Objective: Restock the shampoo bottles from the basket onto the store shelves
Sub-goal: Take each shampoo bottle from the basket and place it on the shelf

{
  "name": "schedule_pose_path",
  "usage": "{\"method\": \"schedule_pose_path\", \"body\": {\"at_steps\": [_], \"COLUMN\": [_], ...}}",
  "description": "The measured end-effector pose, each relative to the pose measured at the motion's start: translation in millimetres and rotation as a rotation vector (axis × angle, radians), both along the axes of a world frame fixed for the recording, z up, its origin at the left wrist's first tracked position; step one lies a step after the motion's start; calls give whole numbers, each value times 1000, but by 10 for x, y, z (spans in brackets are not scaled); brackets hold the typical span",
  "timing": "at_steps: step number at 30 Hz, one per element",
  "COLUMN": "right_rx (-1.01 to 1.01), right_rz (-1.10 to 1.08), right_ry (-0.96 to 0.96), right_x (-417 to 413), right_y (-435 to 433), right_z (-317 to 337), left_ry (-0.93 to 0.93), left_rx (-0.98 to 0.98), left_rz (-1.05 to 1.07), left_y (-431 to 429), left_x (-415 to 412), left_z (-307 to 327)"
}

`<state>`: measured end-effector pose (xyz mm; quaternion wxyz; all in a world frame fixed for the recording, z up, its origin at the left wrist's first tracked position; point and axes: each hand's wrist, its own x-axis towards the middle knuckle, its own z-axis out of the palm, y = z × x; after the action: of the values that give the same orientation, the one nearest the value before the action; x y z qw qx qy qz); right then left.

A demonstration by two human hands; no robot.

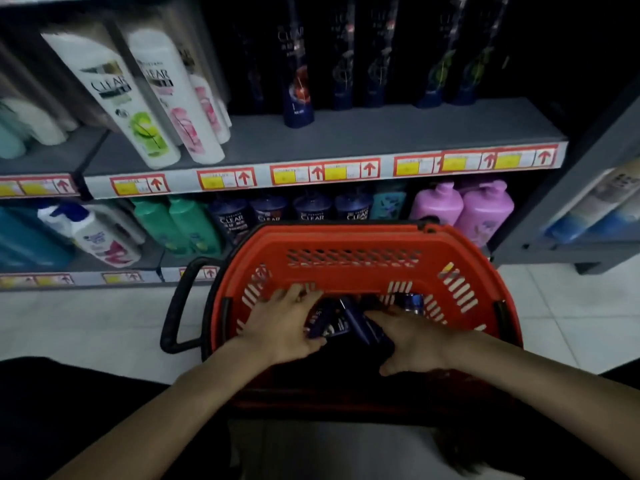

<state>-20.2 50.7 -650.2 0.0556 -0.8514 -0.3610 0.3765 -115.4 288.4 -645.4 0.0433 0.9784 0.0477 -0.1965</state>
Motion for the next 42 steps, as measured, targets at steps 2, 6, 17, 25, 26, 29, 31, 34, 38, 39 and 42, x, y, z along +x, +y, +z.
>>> {"method": "schedule_pose_path", "body": {"at_steps": [2, 6, 17, 25, 26, 29, 31, 34, 38, 39, 42], "right_rx": [-27, -91, -165, -167, -170, -176, -171, -167, -170, -175, -175], "right_rz": [17, 148, 365, 361, 364, 369, 369, 371, 372, 367, 334], "right_ry": [5, -101, -376, -358, -356, -361, -363, -365, -357, -351, -326], "right_x": [-95, -220, -262, -229, -228, -219, -218, -218, -201, -199, -217], "right_y": [-24, -71, -56, -132, -131, -120, -115, -110, -74, -56, 24], "right_z": [-86, -155, -286, -300, -299, -293, -283, -263, -204, -177, -68], "left_ry": [108, 267, 375, 321, 305, 282, 295, 325, 341, 327, 265], "left_rx": [20, 9, -134, -115, -121, -159, -190, -226, -272, -299, -412], "left_rz": [6, 33, 305, 374, 380, 431, 481, 561, 616, 621, 675], "left_y": [20, 37, -23, -147, -155, -158, -146, -109, 24, 64, 122], "left_x": [20, 84, 447, 530, 537, 542, 526, 518, 529, 525, 477], "left_z": [-210, -577, -1477, -1592, -1589, -1572, -1519, -1359, -1077, -991, -610]}}
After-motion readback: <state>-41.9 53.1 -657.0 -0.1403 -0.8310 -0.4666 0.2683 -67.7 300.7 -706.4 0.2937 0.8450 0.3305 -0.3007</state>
